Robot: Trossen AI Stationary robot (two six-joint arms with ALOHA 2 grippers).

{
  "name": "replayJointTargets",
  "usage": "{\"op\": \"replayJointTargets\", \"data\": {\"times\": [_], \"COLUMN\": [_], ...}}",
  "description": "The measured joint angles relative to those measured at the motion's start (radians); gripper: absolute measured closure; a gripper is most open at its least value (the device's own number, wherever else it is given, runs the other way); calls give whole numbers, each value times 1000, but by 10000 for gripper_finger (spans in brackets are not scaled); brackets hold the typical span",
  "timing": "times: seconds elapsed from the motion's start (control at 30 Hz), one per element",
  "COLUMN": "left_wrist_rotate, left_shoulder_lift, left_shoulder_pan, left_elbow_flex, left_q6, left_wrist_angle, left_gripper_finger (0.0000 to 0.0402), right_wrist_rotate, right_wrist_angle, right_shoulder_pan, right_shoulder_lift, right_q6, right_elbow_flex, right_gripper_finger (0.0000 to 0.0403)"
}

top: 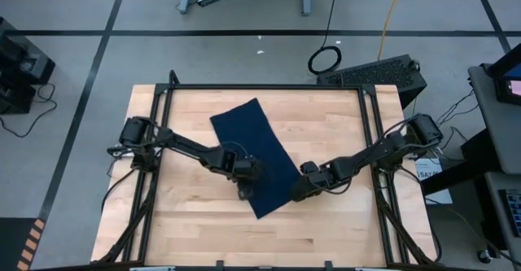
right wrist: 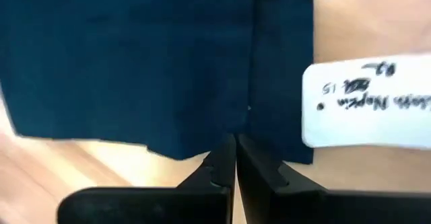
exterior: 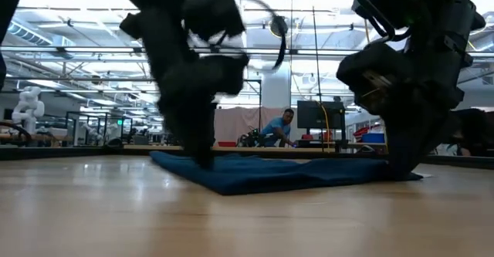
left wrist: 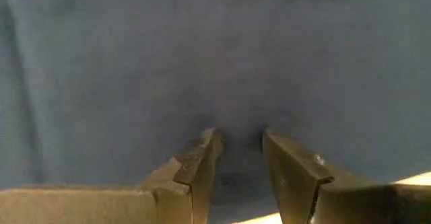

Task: Roll towel
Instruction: Roll the dark blue towel

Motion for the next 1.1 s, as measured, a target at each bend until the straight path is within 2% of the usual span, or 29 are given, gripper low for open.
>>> {"op": "replayJointTargets", "data": {"times": [0.07,0.17,0.27,0.37,0.43,0.53,0.7,0.77,0.9,1.1], "left_wrist_rotate": [-9,-16,-16,27,59,100,99,87,-26,-143], "left_shoulder_lift": [12,11,-26,-87,-148,-233,-291,-281,-228,-113], "left_shoulder_pan": [-1,5,19,48,61,69,16,-35,-155,-285], "left_elbow_flex": [8,8,5,-3,5,9,11,10,9,11], "left_q6": [43,194,334,351,300,158,1,-8,45,51], "left_wrist_angle": [-71,-176,-287,-387,-383,-333,-82,20,222,329], "left_gripper_finger": [270,270,270,270,270,270,270,270,262,204], "right_wrist_rotate": [-13,-36,-19,21,52,102,106,109,124,107], "right_wrist_angle": [69,138,139,127,114,106,114,133,131,86], "right_shoulder_pan": [9,20,29,30,29,29,29,29,34,43], "right_shoulder_lift": [23,40,14,-58,-101,-141,-142,-136,-135,-135], "right_q6": [16,20,11,-65,-116,-195,-279,-281,-331,-396], "right_elbow_flex": [1,2,-1,0,0,0,0,0,0,1], "right_gripper_finger": [397,397,397,397,396,396,396,396,396,396]}}
